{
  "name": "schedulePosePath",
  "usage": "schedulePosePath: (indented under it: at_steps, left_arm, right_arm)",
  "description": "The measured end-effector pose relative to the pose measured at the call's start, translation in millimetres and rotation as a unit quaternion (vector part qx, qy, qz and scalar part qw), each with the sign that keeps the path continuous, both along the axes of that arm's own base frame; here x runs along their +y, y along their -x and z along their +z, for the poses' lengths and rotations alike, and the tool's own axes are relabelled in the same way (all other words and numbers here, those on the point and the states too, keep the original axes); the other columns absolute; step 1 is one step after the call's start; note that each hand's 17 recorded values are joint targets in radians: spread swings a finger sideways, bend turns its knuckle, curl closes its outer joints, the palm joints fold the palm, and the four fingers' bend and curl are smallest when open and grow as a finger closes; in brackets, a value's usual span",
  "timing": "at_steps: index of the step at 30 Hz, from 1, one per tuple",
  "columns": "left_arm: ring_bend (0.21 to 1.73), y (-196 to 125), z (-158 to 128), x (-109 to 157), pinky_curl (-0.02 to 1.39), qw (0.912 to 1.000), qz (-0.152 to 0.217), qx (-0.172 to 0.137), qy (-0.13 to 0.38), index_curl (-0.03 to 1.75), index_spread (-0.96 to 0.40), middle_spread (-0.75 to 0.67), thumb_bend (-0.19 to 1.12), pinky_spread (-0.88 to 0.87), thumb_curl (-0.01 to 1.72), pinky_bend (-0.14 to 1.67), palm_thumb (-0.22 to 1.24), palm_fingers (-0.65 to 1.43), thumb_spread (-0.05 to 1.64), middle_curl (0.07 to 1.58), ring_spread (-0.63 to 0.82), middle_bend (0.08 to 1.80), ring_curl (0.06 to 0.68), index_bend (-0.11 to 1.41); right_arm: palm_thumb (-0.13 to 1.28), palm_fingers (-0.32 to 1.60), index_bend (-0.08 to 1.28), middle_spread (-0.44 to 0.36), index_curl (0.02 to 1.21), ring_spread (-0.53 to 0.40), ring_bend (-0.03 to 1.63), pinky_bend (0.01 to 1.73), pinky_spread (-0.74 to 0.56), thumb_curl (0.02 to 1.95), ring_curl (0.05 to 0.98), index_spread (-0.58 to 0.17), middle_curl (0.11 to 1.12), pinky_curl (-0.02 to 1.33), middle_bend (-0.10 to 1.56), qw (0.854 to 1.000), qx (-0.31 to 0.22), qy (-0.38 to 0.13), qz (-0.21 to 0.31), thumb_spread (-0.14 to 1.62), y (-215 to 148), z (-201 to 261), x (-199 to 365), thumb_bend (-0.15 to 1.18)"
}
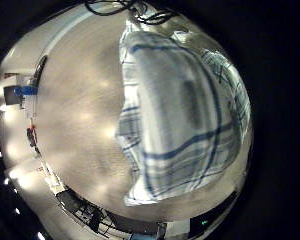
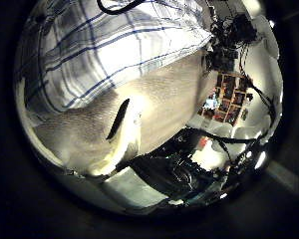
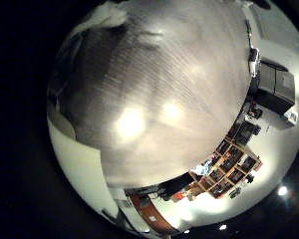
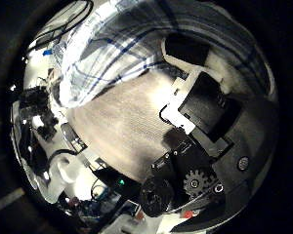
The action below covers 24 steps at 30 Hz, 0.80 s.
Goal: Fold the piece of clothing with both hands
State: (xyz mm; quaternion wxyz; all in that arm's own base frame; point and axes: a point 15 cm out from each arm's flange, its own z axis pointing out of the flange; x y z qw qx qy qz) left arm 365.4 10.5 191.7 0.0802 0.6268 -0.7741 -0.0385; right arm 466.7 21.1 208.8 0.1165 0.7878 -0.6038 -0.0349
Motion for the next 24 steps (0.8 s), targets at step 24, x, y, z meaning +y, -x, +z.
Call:
schedulePosePath:
  at_steps: [24]
  left_arm:
    - [0.65, 23, -27, -33, 0.36, 0.9996, -0.005, 0.011, 0.024, 0.38, -0.04, 0.15, -0.01, 0.34, 0.29, 0.32, 0.37, 0.17, 1.27, 0.32, 0.29, 0.18, 0.214, 0.18]
  right_arm:
    - [1.02, 1.04, 1.06, -0.153, 0.97, -0.225, 1.38, 1.37, -0.20, 0.71, 0.714, -0.296, 0.84, 0.71, 1.28, 0.993, -0.118, 0.021, 0.001, 1.12, 26, 110, -33, -0.01]
